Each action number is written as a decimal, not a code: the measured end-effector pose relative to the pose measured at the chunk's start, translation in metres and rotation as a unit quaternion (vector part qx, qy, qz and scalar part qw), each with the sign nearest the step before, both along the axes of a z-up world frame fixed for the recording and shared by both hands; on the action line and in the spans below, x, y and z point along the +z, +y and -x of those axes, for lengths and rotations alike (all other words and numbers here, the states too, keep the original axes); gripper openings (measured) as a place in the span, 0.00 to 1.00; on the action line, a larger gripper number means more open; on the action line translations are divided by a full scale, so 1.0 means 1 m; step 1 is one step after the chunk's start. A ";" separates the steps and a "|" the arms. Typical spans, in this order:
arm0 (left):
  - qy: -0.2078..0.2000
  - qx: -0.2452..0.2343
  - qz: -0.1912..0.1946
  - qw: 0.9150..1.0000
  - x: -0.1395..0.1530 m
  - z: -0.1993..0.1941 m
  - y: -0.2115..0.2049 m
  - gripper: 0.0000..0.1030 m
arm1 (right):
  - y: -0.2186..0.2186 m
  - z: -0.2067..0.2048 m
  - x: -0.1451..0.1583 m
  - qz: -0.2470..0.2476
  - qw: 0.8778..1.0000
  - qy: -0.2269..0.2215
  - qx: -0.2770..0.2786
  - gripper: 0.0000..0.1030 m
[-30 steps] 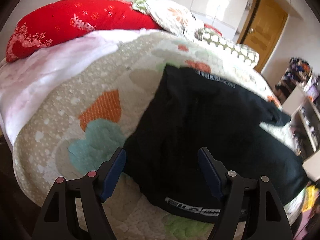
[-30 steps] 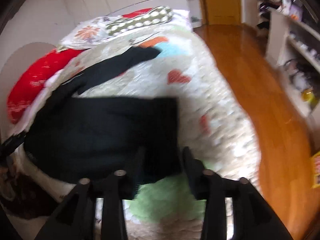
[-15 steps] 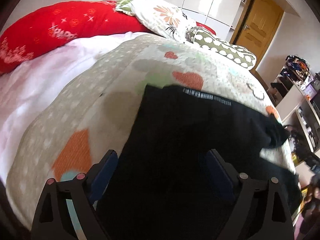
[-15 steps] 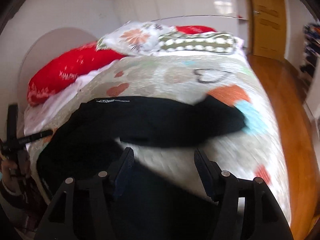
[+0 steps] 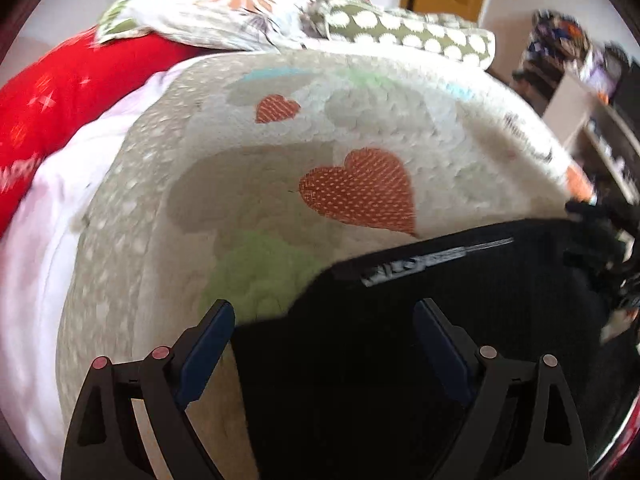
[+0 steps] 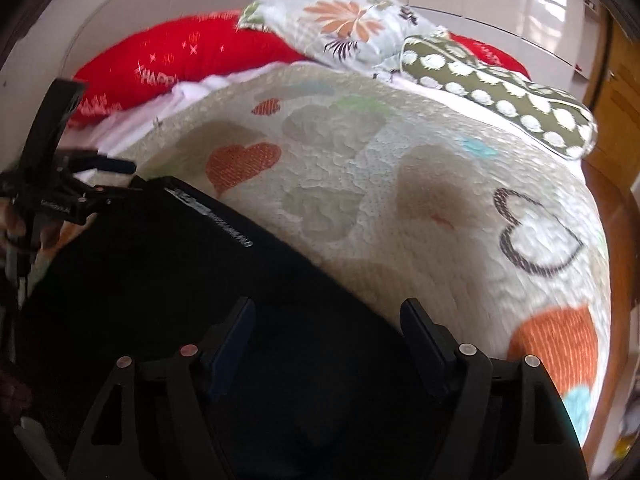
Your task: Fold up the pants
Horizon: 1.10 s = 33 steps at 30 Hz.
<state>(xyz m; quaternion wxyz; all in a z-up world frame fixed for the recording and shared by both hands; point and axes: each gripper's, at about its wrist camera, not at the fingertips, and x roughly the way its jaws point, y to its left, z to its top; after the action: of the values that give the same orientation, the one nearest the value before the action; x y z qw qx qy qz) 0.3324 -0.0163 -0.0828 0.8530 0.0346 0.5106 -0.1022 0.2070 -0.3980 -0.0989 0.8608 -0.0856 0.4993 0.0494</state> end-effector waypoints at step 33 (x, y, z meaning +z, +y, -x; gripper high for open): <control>-0.111 -0.044 0.018 0.993 0.004 0.302 -0.009 0.19 | 0.104 0.252 0.032 -0.123 0.990 -0.020 0.071 0.04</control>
<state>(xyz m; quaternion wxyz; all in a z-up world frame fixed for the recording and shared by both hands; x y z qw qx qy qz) 0.0301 -0.0250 -0.0784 0.8996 0.0527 0.4088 -0.1442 -0.0447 -0.2944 -0.0669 0.8689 -0.0146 0.4649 0.1696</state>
